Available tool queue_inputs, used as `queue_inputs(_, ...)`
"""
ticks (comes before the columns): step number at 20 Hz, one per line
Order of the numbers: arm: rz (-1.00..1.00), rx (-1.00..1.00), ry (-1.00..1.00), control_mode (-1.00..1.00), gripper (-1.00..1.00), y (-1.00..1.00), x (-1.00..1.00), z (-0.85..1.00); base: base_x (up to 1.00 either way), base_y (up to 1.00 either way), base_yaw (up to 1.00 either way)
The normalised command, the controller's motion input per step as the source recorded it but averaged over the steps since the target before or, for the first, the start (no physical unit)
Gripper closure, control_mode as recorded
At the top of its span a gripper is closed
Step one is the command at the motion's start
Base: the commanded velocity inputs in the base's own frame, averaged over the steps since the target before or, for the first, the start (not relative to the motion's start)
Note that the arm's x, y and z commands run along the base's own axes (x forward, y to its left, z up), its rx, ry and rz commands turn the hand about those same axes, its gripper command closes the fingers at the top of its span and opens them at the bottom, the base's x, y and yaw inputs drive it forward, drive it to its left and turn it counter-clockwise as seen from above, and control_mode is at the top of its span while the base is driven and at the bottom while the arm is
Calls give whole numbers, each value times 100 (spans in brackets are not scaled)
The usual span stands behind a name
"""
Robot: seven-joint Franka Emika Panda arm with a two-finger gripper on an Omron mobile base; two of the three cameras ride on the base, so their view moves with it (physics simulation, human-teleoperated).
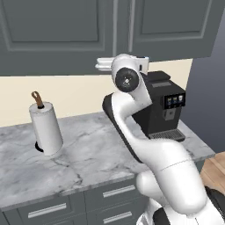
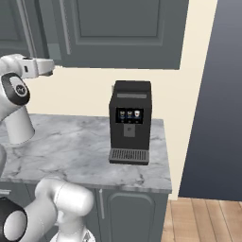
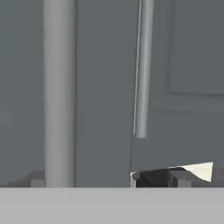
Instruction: Open the cabinet. Pick the dish brush and place it next to the sink. Then close the cabinet.
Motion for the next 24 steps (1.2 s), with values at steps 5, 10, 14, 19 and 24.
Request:
queue_inputs(5, 12, 0, -6, -100, -100, -17, 100, 15, 0, 0, 0)
queue_inputs(10, 0, 0, -3, -100, -100, -15, 77, 28, 0, 0, 0)
queue_inputs(14, -4, -1, 0, -100, -100, -28, 50, 42, 0, 0, 0)
queue_inputs(19, -17, -5, 0, -100, -100, -22, 72, 22, 0, 0, 0)
queue_inputs(24, -35, -7, 0, -100, -100, -1, 100, 0, 0, 0, 0)
